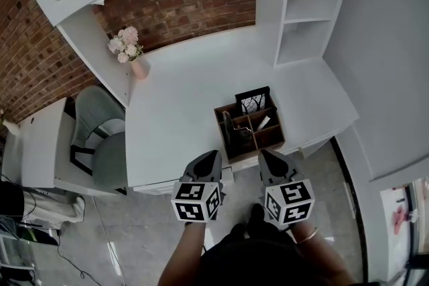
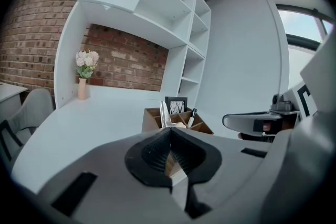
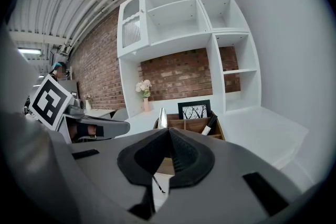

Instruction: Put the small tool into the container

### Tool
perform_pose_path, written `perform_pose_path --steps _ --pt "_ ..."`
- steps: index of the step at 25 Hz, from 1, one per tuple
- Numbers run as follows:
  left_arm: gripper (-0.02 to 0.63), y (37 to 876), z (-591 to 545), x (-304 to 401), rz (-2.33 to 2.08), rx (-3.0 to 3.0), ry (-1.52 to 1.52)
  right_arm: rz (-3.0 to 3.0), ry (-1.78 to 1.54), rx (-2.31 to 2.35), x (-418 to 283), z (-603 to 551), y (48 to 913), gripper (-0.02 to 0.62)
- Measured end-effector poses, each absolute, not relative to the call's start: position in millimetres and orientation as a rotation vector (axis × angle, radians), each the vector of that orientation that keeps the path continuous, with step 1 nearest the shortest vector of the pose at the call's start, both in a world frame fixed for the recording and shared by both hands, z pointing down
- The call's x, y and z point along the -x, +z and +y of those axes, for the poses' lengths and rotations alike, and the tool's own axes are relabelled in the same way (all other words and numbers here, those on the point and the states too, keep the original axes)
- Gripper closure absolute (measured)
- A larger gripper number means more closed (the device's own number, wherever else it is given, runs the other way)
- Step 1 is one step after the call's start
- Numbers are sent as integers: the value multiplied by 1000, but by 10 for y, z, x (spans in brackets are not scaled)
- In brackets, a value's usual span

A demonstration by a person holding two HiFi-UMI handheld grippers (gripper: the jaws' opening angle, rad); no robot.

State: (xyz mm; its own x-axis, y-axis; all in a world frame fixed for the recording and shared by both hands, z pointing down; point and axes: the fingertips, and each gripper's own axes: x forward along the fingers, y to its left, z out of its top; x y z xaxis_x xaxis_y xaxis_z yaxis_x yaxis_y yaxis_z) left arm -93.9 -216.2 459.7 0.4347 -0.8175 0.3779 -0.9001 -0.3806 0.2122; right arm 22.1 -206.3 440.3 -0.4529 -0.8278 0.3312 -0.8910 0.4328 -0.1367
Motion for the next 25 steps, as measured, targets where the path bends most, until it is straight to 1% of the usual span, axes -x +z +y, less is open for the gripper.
perform_pose_path --steps 25 --pt "597 4478 -1946 1013 -1448 -2338 254 -2501 399 -1498 -120 -1823 4283 592"
